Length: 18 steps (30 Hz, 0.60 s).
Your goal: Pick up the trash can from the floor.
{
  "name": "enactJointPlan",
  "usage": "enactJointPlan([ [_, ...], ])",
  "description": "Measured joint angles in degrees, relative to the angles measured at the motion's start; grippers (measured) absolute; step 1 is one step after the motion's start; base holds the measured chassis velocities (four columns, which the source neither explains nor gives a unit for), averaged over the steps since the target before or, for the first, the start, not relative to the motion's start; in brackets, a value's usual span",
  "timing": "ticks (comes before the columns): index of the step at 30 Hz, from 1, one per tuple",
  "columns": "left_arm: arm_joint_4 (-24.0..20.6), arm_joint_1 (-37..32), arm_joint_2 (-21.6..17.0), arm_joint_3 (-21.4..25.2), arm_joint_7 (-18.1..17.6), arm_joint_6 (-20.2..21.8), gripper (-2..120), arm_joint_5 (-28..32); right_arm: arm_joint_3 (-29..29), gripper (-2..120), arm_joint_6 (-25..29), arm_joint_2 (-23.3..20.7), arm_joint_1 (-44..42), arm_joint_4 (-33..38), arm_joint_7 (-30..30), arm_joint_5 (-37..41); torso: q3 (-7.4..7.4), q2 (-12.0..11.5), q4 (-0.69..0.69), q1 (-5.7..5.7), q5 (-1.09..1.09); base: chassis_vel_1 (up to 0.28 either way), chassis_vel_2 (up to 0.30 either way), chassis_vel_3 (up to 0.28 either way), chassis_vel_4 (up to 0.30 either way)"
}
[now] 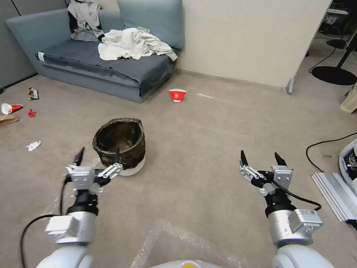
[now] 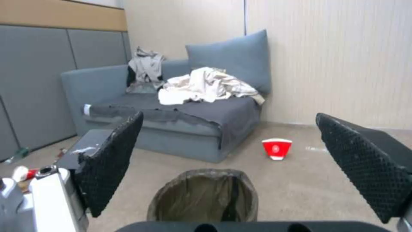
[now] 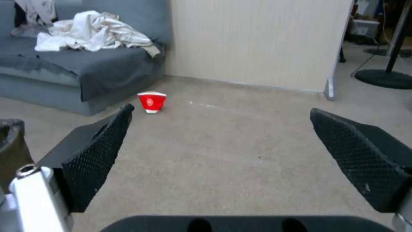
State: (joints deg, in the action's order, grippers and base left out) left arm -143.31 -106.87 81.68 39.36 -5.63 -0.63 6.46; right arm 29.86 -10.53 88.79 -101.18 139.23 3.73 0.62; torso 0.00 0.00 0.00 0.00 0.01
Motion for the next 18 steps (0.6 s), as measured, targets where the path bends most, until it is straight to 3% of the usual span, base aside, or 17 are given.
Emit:
enactJointPlan([
  [3, -0.51, -2.28, -0.88, 0.52, -0.35, 2.00, 100, 0.85, 0.10, 100, -0.20, -0.12, 0.05, 0.01, 0.15, 0.14, 0.00, 0.00, 0.00, 0.00, -0.03, 0.000, 0.000, 0.000, 0.000],
  [18, -0.25, -2.31, -0.81, 0.24, -0.30, 2.67, 100, 0.60, -0.20, 100, -0.05, 0.09, 0.06, -0.05, 1.02, 0.61, 0.01, 0.00, -0.01, 0.00, -0.01, 0.000, 0.000, 0.000, 0.000],
])
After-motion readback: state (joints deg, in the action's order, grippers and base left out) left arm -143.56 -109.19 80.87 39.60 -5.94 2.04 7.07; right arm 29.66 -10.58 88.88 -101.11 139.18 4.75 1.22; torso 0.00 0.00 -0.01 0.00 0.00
